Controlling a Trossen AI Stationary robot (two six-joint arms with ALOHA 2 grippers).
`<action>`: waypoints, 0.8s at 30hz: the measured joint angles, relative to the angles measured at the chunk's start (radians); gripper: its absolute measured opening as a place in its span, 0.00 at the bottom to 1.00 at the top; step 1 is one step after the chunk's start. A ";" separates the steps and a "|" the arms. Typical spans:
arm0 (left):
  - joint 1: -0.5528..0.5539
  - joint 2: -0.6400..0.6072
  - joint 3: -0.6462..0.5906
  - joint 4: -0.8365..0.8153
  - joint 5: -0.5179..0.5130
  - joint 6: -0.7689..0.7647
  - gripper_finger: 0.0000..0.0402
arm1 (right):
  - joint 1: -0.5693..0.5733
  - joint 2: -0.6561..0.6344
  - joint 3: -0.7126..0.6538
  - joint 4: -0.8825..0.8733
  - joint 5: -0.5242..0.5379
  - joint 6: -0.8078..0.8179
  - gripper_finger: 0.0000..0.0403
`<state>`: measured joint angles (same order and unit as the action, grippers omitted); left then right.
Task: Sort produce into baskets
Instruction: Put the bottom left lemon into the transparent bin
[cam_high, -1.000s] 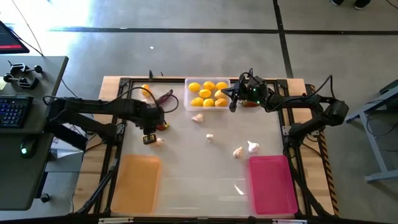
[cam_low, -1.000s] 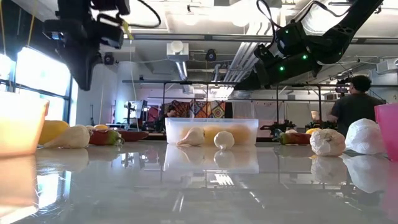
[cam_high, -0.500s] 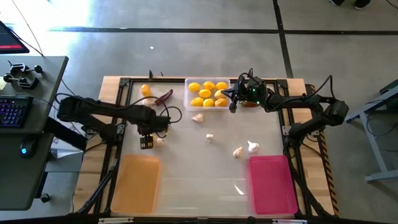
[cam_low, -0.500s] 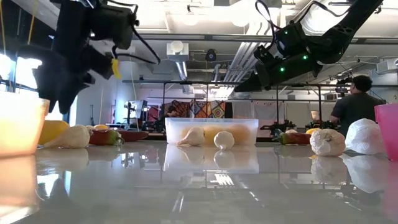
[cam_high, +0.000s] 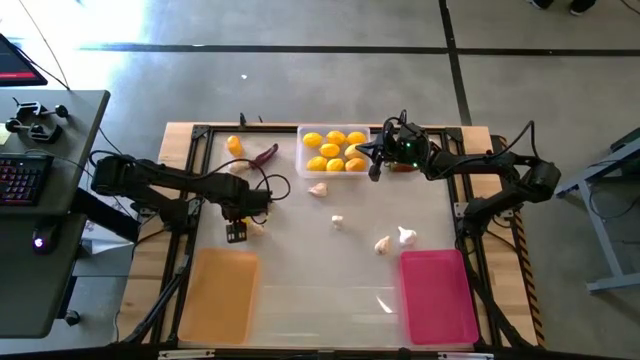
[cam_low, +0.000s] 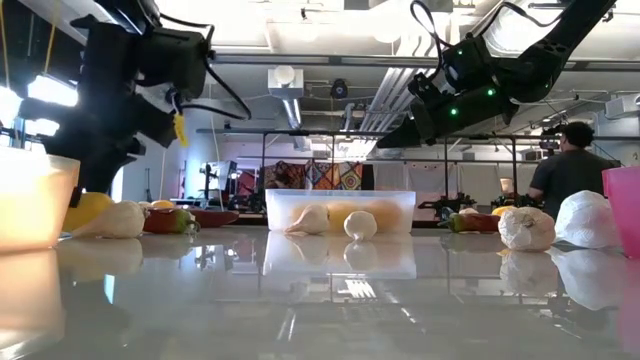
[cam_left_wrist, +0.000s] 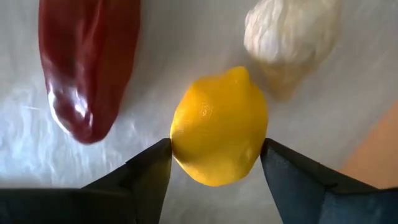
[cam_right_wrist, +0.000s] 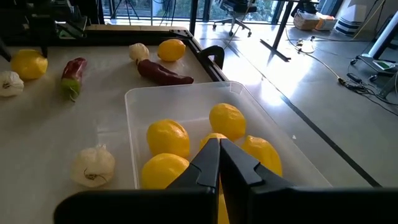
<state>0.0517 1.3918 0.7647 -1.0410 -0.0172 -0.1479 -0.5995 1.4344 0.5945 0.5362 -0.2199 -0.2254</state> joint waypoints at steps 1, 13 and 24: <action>0.000 -0.001 0.000 0.008 0.003 -0.001 0.55 | 0.000 0.000 0.000 0.000 0.000 0.000 0.00; 0.011 0.000 0.168 -0.057 0.008 0.037 0.32 | 0.000 0.000 0.000 0.000 0.000 0.000 0.00; 0.216 0.103 0.536 0.027 -0.120 0.144 0.31 | 0.000 0.000 0.000 0.000 0.000 0.008 0.00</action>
<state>0.2676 1.4948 1.3002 -1.0140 -0.1375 -0.0038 -0.5994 1.4342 0.5945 0.5362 -0.2203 -0.2176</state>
